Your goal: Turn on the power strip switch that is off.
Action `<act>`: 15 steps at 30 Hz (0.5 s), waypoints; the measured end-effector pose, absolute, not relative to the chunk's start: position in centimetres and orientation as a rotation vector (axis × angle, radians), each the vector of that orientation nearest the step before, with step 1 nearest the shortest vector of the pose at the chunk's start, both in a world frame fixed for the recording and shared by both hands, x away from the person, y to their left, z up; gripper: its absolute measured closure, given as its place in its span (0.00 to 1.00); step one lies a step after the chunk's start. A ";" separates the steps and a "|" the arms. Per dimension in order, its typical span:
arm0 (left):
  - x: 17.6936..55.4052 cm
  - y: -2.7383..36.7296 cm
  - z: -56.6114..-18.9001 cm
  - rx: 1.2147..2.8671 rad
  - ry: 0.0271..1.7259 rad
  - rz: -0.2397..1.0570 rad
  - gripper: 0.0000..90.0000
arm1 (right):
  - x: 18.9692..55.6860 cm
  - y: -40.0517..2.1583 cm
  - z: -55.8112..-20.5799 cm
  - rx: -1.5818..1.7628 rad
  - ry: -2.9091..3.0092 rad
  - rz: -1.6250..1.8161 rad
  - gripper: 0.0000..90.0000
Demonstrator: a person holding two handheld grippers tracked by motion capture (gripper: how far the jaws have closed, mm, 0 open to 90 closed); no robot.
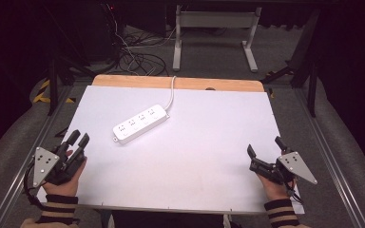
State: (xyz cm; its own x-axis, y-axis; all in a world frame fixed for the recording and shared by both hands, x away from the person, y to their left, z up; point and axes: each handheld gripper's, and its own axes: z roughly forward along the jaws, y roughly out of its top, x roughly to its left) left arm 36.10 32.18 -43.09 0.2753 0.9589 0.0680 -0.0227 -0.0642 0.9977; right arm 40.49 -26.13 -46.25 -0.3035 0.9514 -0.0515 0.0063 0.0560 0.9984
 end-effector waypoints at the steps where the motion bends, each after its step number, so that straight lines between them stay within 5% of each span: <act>1: 36.1 32.2 -43.1 1.367 0.958 1.053 0.95 | 40.5 -26.1 -46.2 1.017 1.471 1.383 0.03; 15: 36.4 32.5 -41.0 1.388 0.950 1.090 1.00 | 40.4 -26.1 -46.3 1.020 1.482 1.382 0.05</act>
State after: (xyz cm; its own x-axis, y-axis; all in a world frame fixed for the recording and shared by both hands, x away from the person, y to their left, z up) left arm 36.39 32.48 -41.02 0.2609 0.9597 0.1048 -0.0271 -0.1013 0.9945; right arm 40.41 -26.08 -46.28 -0.3100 0.9494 -0.0506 0.0156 0.0583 0.9982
